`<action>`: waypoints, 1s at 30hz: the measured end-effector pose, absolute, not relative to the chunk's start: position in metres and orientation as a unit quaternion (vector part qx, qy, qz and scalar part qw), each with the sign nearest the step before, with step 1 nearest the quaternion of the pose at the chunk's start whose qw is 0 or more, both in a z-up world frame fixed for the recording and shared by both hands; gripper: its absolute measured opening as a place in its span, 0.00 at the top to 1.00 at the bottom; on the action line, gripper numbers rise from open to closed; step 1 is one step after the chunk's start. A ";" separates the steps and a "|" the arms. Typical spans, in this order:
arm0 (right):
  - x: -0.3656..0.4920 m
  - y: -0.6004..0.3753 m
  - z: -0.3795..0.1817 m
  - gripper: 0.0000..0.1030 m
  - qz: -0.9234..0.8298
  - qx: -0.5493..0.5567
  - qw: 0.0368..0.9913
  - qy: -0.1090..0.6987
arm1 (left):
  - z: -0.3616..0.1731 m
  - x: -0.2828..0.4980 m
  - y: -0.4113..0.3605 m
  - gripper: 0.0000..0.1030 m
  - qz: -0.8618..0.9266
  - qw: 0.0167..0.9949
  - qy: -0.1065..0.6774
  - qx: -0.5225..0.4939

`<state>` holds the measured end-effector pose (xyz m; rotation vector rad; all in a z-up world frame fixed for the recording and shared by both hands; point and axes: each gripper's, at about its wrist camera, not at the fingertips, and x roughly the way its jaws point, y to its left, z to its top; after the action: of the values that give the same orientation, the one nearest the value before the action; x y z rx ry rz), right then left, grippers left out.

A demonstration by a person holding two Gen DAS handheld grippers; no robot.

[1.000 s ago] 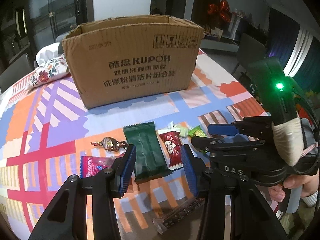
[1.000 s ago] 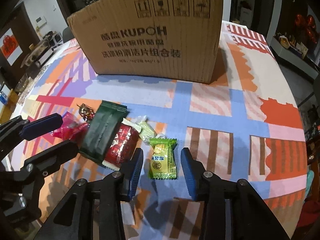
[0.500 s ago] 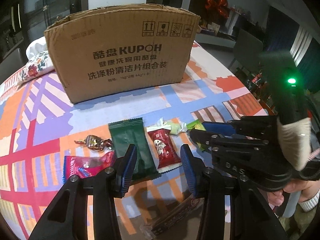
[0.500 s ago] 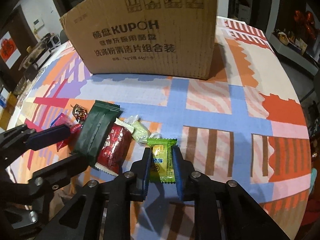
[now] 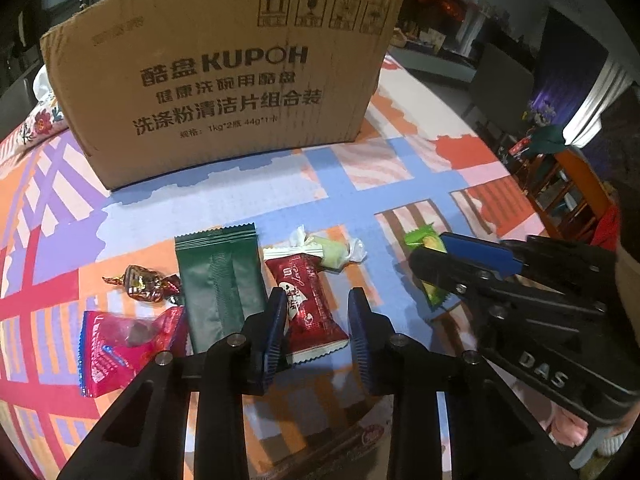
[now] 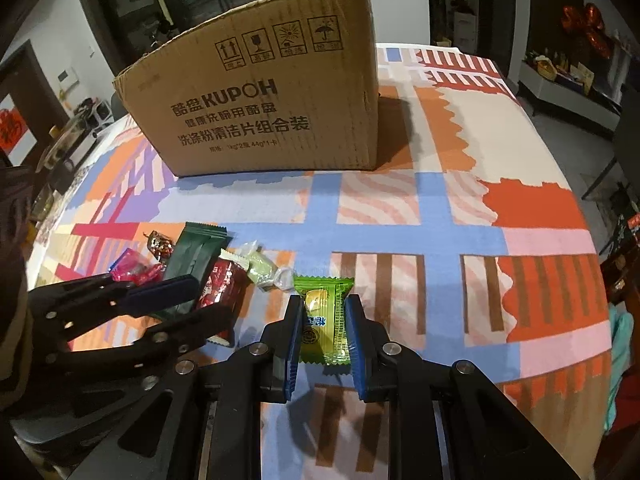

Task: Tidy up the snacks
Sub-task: 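Grasp the red wrapped snack with the left tool while the right grasps the yellow-green packet, then lift both held snacks and carry them over the cardboard box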

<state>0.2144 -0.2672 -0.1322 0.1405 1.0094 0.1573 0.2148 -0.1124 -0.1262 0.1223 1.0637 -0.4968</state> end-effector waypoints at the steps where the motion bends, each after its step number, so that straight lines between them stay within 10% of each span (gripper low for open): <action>1: 0.214 -0.268 -0.132 0.78 0.075 0.069 0.870 0.482 | -0.128 0.215 -0.114 0.70 -0.230 0.831 0.503 0.061; 30: 0.206 -0.247 -0.086 0.78 0.102 0.065 0.889 0.442 | -0.064 0.206 -0.080 0.79 -0.212 0.876 0.432 0.025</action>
<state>0.2056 -0.2473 -0.0863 0.1354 0.9192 0.2129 0.2059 -0.0797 -0.0637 0.0528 0.9010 -0.4421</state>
